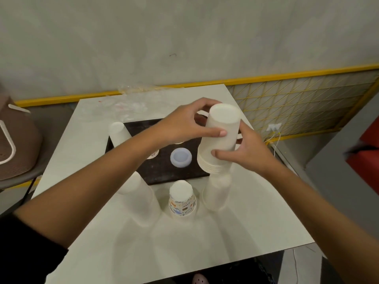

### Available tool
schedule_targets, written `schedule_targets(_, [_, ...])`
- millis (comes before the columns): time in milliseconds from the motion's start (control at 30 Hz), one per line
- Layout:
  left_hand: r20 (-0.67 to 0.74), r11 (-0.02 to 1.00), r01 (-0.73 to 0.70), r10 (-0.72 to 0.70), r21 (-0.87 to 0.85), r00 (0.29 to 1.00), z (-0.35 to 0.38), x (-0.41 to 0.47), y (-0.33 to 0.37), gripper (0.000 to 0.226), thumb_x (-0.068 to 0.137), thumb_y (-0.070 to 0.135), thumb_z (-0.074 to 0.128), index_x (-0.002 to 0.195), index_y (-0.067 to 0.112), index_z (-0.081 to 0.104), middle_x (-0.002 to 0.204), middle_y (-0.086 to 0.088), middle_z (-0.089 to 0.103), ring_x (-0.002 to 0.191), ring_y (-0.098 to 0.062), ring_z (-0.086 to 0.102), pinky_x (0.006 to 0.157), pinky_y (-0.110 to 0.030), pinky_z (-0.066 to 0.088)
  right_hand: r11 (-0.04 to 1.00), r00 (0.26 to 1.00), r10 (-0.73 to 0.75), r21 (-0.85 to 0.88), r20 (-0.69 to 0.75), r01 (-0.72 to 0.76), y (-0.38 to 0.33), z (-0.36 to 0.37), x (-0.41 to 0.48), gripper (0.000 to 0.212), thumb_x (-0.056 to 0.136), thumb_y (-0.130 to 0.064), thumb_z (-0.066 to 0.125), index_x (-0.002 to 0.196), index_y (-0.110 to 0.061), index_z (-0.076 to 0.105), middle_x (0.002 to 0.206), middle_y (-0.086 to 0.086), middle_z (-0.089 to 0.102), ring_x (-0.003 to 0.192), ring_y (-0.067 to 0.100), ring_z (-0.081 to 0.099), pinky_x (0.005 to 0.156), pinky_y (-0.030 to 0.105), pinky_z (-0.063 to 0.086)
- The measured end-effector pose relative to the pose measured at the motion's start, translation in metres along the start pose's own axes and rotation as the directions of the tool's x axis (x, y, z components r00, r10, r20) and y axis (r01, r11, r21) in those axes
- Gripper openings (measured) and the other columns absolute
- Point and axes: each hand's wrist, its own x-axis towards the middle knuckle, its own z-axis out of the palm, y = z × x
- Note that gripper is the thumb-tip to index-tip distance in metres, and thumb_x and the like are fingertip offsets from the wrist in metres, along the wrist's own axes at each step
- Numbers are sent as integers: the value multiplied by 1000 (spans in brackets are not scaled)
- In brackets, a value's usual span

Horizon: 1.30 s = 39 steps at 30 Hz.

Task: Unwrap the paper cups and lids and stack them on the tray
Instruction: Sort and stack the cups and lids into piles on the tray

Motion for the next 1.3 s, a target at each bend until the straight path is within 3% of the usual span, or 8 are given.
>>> schedule_targets(133, [-77,999,2,1,37,997,-30,0,4,52,72,30,76,116,35,49,108,22,55,97,0,59,79,-12,49,997,998,-64,-35,9,64,-24,12,28,76,60,-31,81,127,-23,46,113,-8,58,99,12,56,80,28,50])
schedule_targets(300, [-183,998,31,-20,57,983,-78,-15,-7,53,73,30,76,118,34,49,109,23,54,99,-2,58,81,-12,48,987,987,-140,-64,75,145,-54,48,65,75,65,-26,81,130,-22,43,117,-7,56,102,12,53,84,28,49])
schedule_targets(533, [-365,995,92,-104,-49,925,-139,-43,-50,57,72,26,76,122,29,49,119,14,55,111,-12,57,90,-25,49,976,962,-190,-70,194,207,-93,113,113,73,68,-25,79,130,-21,42,110,-12,50,92,4,49,66,8,38])
schedule_targets(667, [-429,992,123,-119,-19,895,-168,-53,-78,61,72,25,76,126,27,47,125,9,54,114,-14,54,93,-32,49,972,945,-206,-59,254,228,-106,153,138,74,67,-25,80,130,-20,42,113,-9,52,98,9,51,70,11,41])
schedule_targets(767, [-463,991,137,-123,-5,878,-186,-58,-99,59,73,23,77,123,28,48,120,12,52,112,-12,54,88,-26,49,970,942,-201,-81,270,230,-108,179,155,76,66,-26,81,131,-19,43,118,-5,55,100,11,51,76,19,43])
schedule_targets(967, [-460,977,204,-154,60,875,-209,-55,-144,63,74,25,75,129,24,44,119,15,47,107,-9,50,85,-20,46,979,940,-119,-118,320,165,-96,224,182,80,69,-25,80,135,-17,35,132,2,50,113,16,49,91,30,45])
schedule_targets(1133, [-405,964,262,-218,56,888,-210,-52,-183,64,75,23,75,131,21,43,119,14,45,105,-7,47,77,-9,40,987,924,-16,-141,382,75,-70,255,195,83,67,-24,81,135,-18,34,131,1,50,116,18,50,96,35,47])
schedule_targets(1300, [-349,947,321,-306,-15,886,-195,-53,-217,61,76,18,75,130,20,45,118,10,49,103,-9,50,77,-10,41,980,901,104,-197,421,-20,-37,276,194,83,66,-22,82,134,-17,35,130,1,51,117,19,50,99,38,45])
